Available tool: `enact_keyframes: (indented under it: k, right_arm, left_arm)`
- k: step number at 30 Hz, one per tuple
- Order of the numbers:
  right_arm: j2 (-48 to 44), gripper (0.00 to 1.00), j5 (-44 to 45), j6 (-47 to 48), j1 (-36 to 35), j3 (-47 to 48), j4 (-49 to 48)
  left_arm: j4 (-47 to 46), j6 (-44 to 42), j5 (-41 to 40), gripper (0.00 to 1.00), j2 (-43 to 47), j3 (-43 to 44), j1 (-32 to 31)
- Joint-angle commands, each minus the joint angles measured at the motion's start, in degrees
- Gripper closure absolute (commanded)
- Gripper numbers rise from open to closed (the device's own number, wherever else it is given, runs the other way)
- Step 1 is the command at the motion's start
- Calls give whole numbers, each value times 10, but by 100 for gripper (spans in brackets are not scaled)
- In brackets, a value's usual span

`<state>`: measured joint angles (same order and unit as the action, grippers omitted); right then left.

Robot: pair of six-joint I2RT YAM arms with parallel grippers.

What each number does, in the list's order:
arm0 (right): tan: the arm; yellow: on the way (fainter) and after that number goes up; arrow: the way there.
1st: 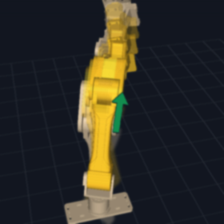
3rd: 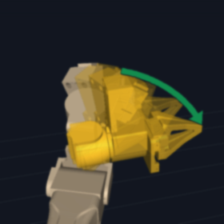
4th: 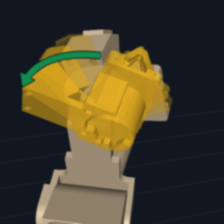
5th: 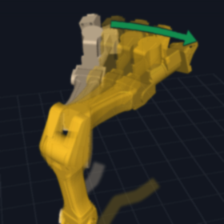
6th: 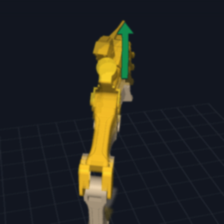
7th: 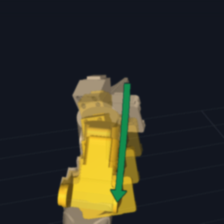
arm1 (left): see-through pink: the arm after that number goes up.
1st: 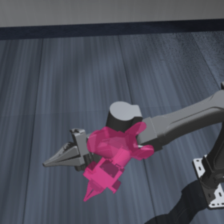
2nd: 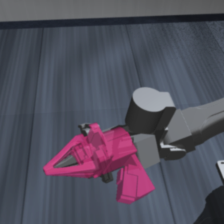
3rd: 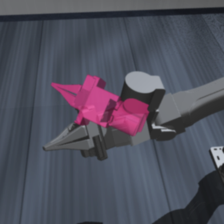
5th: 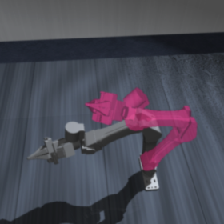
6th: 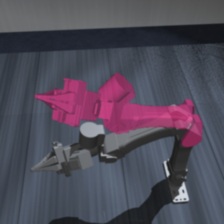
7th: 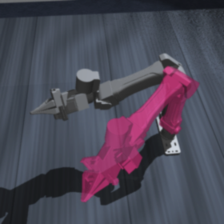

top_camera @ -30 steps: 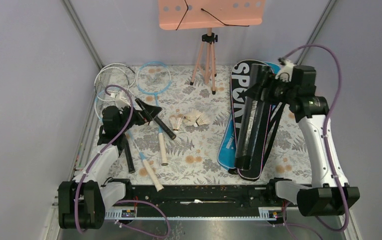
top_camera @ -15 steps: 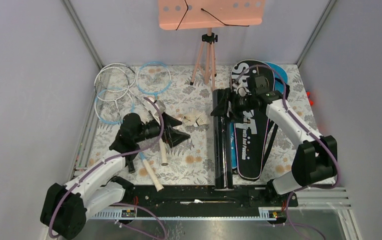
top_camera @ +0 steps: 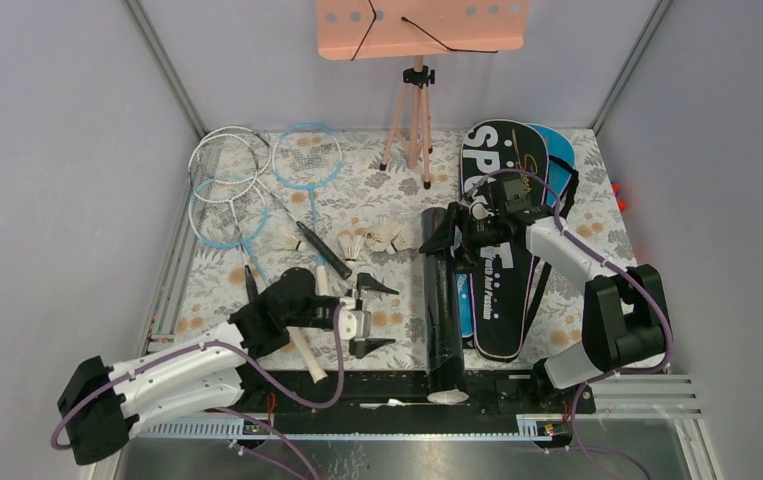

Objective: Pack up the badminton gear
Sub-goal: Open the lid of the shuttle tube.

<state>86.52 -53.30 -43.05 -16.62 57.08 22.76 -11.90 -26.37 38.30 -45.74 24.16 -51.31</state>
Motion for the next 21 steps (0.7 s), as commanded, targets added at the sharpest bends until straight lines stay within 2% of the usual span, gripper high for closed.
enact_keyframes:
  k: [1, 7, 12, 17, 21]
  right_arm:
    - [-12, 83, -59, -34, -4, -18, -34]
    - [14, 83, -69, -36, -18, -30, -44]
    - [24, 82, -68, -40, -26, -38, -55]
    - [42, 82, -72, -74, -42, -55, -96]
    - [52, 79, -75, -92, -64, -51, -111]
  left_arm:
    - [15, -162, -82, 1, -54, 49, -51]
    - [5, -220, -181, 1, -119, 92, -116]
    - [-58, -222, -226, 1, -125, 70, -132]
    - [-121, -243, -202, 1, -115, 42, -140]
    - [-116, -285, -158, 1, -124, 42, -145]
